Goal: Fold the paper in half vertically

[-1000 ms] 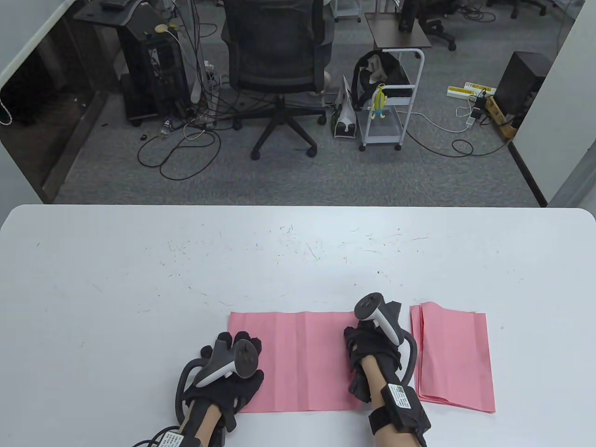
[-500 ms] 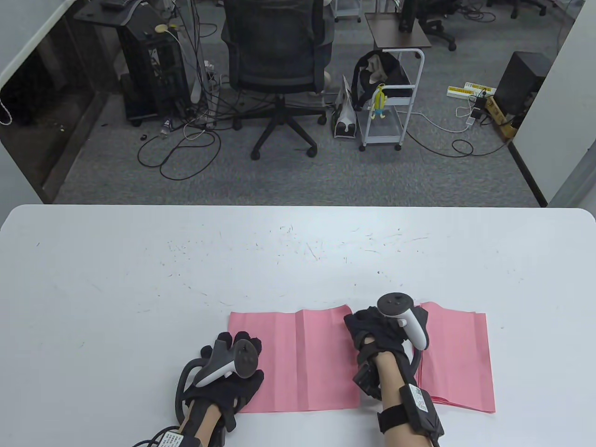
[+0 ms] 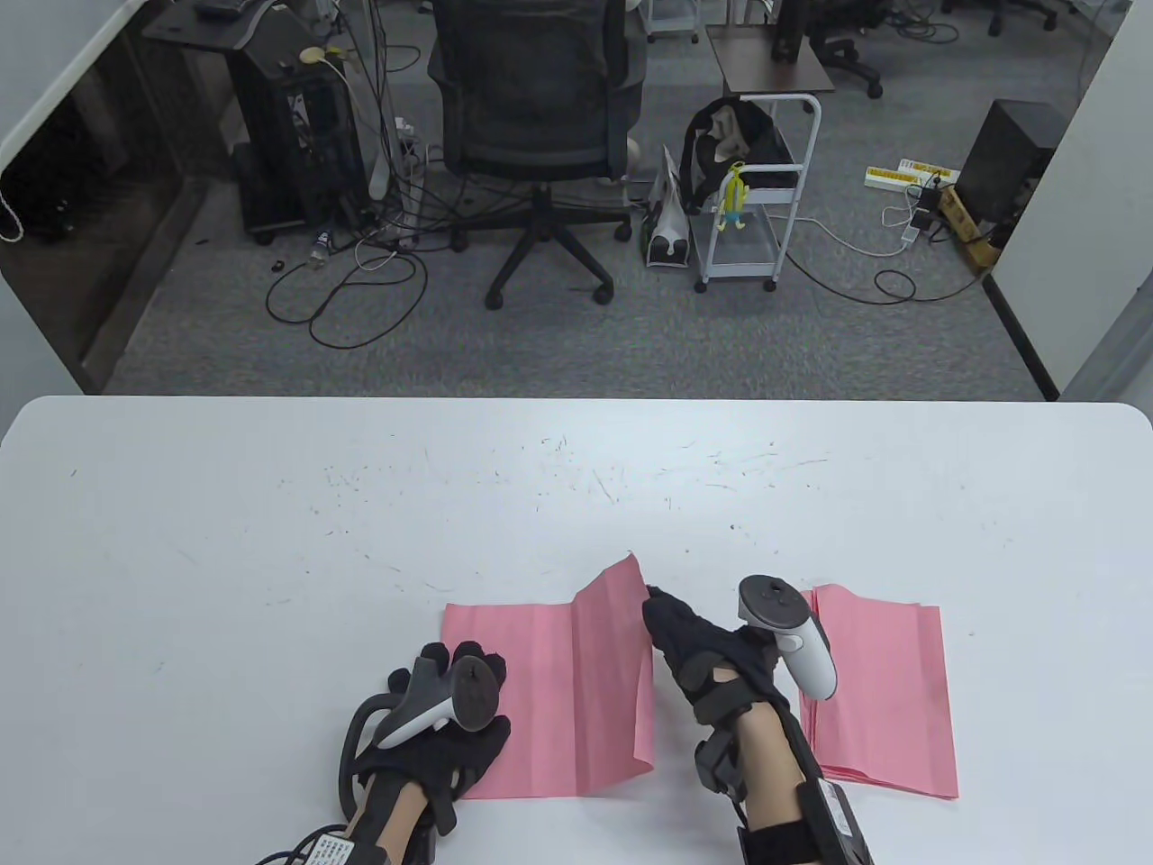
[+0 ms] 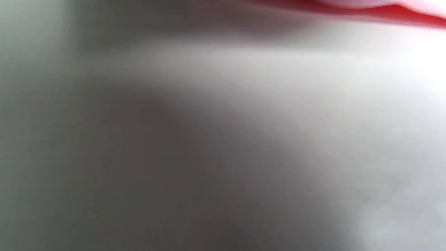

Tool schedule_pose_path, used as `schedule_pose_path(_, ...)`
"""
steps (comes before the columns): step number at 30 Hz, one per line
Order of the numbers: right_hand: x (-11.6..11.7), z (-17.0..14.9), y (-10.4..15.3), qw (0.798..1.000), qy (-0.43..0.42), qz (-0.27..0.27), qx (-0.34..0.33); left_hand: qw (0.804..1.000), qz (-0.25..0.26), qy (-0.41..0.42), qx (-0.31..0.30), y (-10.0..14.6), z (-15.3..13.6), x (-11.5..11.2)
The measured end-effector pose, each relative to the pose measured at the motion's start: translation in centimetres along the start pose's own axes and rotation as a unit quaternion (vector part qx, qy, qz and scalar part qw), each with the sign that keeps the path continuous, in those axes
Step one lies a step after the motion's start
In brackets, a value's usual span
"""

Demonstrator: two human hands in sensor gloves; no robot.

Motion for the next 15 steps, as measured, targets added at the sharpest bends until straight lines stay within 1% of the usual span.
schedule_pose_path(3, 2.5, 0.6, -0.6, 0.999, 0.041, 0.013, -0.006, 1.0, 0.0, 0.0, 0.0, 0.0, 0.0, 0.0)
schedule_pose_path(5, 3.6, 0.4, -1.0, 0.997, 0.077, 0.011, -0.001, 1.0, 0.0, 0.0, 0.0, 0.0, 0.0, 0.0)
schedule_pose_path(7, 5.0, -0.3, -1.9, 0.991, 0.13, -0.004, 0.011, 1.0, 0.001, -0.001, 0.0, 0.0, 0.0, 0.0)
schedule_pose_path(8, 5.7, -0.8, -2.6, 0.985, 0.173, -0.004, 0.026, 1.0, 0.001, -0.001, 0.0, 0.0, 0.0, 0.0)
schedule_pose_path(10, 6.5, -1.7, -3.4, 0.967, 0.247, -0.019, 0.052, 1.0, 0.001, -0.001, 0.0, 0.0, 0.0, 0.0)
schedule_pose_path(12, 7.6, -2.9, -4.4, 0.928, 0.359, -0.037, 0.095, 1.0, 0.001, -0.001, 0.0, 0.0, 0.0, 0.0)
schedule_pose_path(13, 8.0, -3.4, -4.7, 0.912, 0.391, -0.042, 0.111, 1.0, 0.001, -0.001, 0.0, 0.0, 0.0, 0.0)
schedule_pose_path(14, 8.5, -4.0, -5.1, 0.892, 0.431, -0.045, 0.132, 1.0, 0.001, -0.001, 0.0, 0.0, 0.0, 0.0)
schedule_pose_path(15, 8.7, -4.3, -5.3, 0.882, 0.448, -0.048, 0.14, 1.0, 0.001, -0.001, -0.001, 0.0, 0.0, 0.0)
Point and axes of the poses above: the tracker on the back of each hand, its own z axis roughly to the thumb side, its own y axis roughly from the fingertips to the wrist, x = y × z, the point moved 5 cm from there along -y, roughly from the wrist to the fingertips, and after that the axes turned 9 degrees about -y, right-handed, at the moved point
